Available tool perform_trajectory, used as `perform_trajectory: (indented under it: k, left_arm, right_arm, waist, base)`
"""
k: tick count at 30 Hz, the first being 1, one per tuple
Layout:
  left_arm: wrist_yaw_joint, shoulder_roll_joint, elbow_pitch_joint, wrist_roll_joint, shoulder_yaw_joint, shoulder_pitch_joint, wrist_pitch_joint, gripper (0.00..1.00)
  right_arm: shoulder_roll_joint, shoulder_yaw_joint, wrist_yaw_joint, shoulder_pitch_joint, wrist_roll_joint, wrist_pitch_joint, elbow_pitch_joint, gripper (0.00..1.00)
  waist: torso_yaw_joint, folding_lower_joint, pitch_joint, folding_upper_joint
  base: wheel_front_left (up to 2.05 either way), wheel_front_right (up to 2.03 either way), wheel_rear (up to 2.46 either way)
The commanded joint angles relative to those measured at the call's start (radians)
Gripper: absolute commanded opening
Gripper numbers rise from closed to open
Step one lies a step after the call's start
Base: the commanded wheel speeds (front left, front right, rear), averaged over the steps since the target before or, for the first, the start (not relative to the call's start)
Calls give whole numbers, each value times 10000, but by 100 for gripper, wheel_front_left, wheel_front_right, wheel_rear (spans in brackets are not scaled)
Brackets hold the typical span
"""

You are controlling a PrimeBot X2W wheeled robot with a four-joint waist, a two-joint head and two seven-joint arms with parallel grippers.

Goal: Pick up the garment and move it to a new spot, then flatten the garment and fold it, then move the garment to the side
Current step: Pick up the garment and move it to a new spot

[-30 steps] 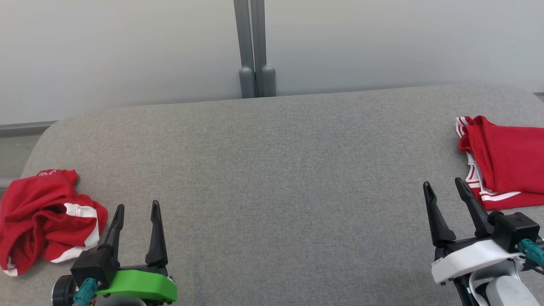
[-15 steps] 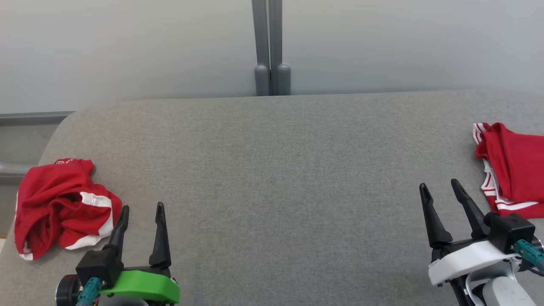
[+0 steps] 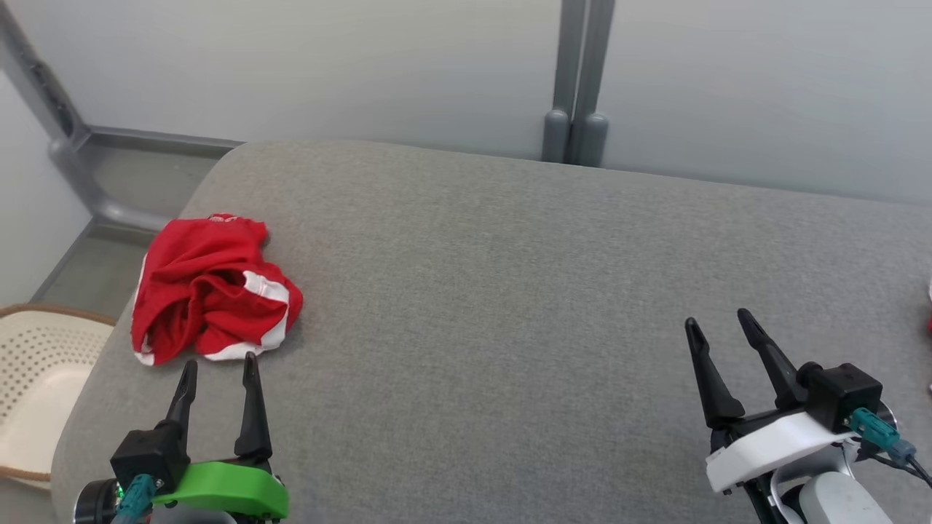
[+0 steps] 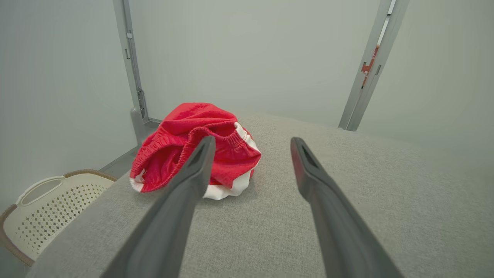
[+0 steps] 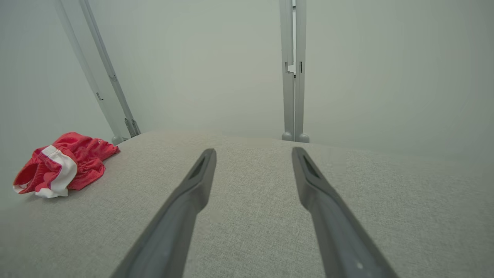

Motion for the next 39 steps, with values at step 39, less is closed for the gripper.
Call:
perform_trajectory:
  k: [39]
  left_arm:
    - [-819, 1640, 274, -2550, -82, -4424, 6170, 100]
  right_arm:
    - [-323, 721, 1, -1431, 40, -25, 107, 100]
  waist:
    - [204, 0, 1946, 0]
  base:
    - [0, 0, 0]
